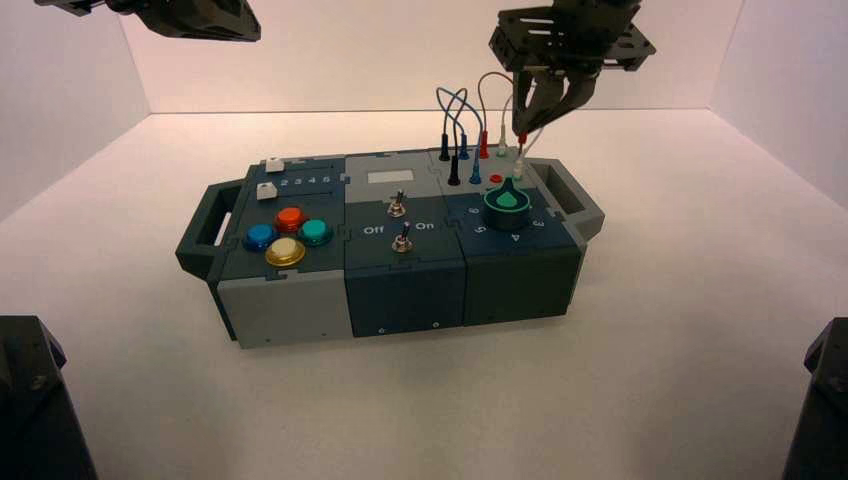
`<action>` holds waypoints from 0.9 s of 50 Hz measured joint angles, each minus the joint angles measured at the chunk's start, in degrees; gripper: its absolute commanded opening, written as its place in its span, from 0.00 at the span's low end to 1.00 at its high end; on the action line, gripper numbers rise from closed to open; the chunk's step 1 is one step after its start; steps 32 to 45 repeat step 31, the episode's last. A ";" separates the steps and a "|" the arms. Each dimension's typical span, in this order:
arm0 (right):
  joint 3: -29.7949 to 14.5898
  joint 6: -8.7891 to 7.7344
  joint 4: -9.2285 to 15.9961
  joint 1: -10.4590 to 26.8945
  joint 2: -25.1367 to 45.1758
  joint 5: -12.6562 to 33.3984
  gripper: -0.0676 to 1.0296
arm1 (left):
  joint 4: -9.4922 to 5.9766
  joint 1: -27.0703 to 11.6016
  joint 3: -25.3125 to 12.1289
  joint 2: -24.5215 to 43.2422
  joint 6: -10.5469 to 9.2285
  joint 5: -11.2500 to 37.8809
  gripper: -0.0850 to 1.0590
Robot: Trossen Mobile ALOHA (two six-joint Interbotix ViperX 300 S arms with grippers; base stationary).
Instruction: Pull the red wire.
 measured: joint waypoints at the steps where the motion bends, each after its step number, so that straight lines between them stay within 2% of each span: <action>1: 0.00 0.00 0.00 0.00 0.09 0.09 0.23 | 0.00 0.00 0.00 0.00 0.00 0.00 0.05; 8: 0.00 0.00 -0.18 0.00 0.44 0.09 0.28 | 0.09 0.09 0.00 -0.26 0.00 0.70 0.05; 15: 0.44 0.09 -0.26 0.00 0.35 0.00 0.46 | 0.35 0.00 0.00 -1.05 0.09 1.05 0.05; 24: 0.70 0.09 -0.35 0.00 -1.14 -0.09 0.57 | 0.35 0.00 0.44 -1.85 0.09 1.49 0.05; 30: 0.70 0.09 -0.35 0.09 -2.46 -0.44 0.63 | 0.35 0.00 0.79 -2.37 0.09 1.41 0.05; 45: 0.70 0.09 -0.35 0.00 -2.55 -0.44 0.63 | 0.35 0.00 0.79 -2.46 0.09 1.49 0.05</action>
